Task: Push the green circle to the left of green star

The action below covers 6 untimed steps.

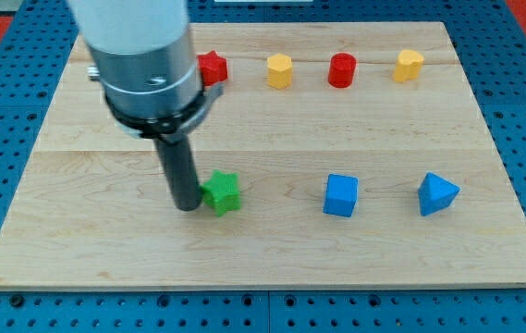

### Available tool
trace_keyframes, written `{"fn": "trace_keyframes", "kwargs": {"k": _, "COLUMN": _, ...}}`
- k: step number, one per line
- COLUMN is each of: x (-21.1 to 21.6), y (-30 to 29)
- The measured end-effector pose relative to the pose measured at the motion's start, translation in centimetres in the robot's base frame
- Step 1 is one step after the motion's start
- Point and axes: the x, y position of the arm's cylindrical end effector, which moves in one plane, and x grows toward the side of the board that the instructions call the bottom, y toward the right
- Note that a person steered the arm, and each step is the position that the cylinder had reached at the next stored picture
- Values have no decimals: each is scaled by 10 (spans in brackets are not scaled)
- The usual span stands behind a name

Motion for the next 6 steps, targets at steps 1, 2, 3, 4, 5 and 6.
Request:
{"fn": "trace_keyframes", "kwargs": {"k": 1, "x": 0, "y": 0}}
{"fn": "trace_keyframes", "kwargs": {"k": 2, "x": -7, "y": -63}}
{"fn": "trace_keyframes", "kwargs": {"k": 3, "x": -44, "y": -115}}
{"fn": "trace_keyframes", "kwargs": {"k": 4, "x": -91, "y": -130}}
{"fn": "trace_keyframes", "kwargs": {"k": 5, "x": -129, "y": -130}}
{"fn": "trace_keyframes", "kwargs": {"k": 6, "x": -165, "y": -130}}
